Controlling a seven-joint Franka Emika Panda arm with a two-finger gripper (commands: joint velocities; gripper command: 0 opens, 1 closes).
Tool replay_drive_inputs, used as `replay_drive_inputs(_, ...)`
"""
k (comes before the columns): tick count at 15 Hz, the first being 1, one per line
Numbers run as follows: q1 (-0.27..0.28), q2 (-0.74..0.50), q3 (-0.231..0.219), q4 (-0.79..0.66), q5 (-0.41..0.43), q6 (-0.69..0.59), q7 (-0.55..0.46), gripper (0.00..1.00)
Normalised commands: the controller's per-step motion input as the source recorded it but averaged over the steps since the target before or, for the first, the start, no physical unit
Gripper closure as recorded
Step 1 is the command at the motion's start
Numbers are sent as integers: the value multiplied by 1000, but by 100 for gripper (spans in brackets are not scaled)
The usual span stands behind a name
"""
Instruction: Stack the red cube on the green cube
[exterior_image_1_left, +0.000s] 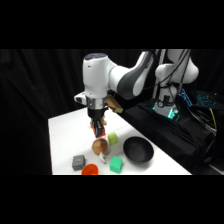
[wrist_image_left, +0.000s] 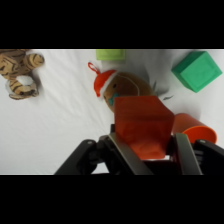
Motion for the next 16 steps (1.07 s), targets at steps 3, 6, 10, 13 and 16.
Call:
replay_drive_inputs(3, -28, -181, 122, -141, -55, -23, -48, 65)
replay_drive_inputs(6, -54, -110, 122, -116, -2, 58, -184, 65)
replay_drive_inputs(10, -65, -37, 112, -64, 43, 83, -238, 65)
replay_drive_inputs(13, -47, -21, 92, -55, 43, 117, -210, 65)
replay_drive_inputs(16, -39, 40, 61, 13, 30, 132, -179, 65)
